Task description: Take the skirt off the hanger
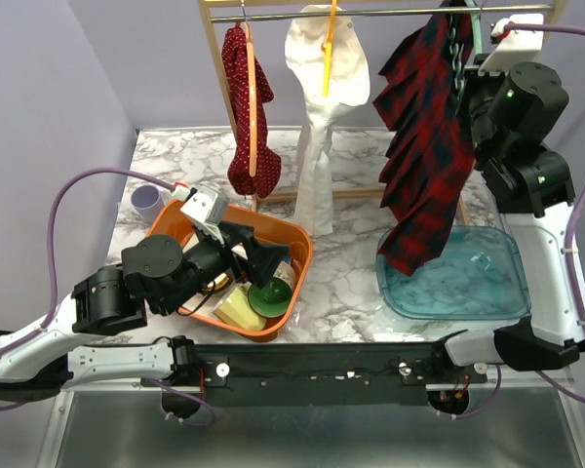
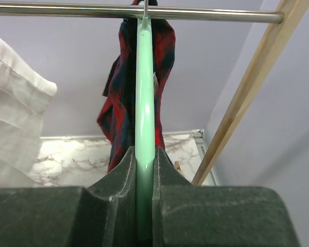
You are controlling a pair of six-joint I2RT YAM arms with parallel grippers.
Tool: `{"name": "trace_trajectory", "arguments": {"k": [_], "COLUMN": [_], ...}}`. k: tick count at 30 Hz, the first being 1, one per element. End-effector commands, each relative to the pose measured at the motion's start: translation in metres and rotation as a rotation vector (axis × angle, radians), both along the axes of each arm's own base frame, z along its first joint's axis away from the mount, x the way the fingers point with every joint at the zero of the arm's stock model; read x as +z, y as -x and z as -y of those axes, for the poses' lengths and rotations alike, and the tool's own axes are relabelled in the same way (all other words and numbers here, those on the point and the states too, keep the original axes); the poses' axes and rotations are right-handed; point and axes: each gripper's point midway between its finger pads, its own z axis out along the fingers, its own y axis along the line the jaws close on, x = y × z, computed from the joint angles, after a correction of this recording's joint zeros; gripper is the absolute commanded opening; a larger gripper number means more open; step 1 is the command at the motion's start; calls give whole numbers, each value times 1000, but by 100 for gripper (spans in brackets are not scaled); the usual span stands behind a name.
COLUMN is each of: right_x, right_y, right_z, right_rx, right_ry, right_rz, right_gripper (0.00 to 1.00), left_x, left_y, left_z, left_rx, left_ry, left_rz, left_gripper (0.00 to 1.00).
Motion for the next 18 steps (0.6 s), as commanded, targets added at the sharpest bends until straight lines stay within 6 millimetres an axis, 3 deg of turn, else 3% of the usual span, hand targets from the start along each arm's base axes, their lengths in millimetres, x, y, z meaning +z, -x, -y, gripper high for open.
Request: {"name": "trace_trajectory", "arguments": {"k": [1, 6, 9, 14, 18], "right_x": [71, 54, 56, 85, 96], "right_y": [38, 35, 27, 19, 17], "right_z": [22, 27, 30, 34, 34], "right_rx": [-41, -70, -63, -46, -27], "right_ry": [-127, -108, -82, -44, -39], "right_rz": [287, 251, 270, 326, 356], "right_gripper": [1, 1, 1, 1, 1], "left_x": [15, 15, 14, 15, 15], "left_y": [0, 0, 1, 1, 0], "left_z": [-2, -5, -7, -7, -8], "left_rx": [1, 6, 6, 7, 16], "left_ry": [34, 37, 43, 41, 40], "left_rz": [26, 21, 18, 15, 18], "left_gripper": [99, 99, 99, 99, 99]}}
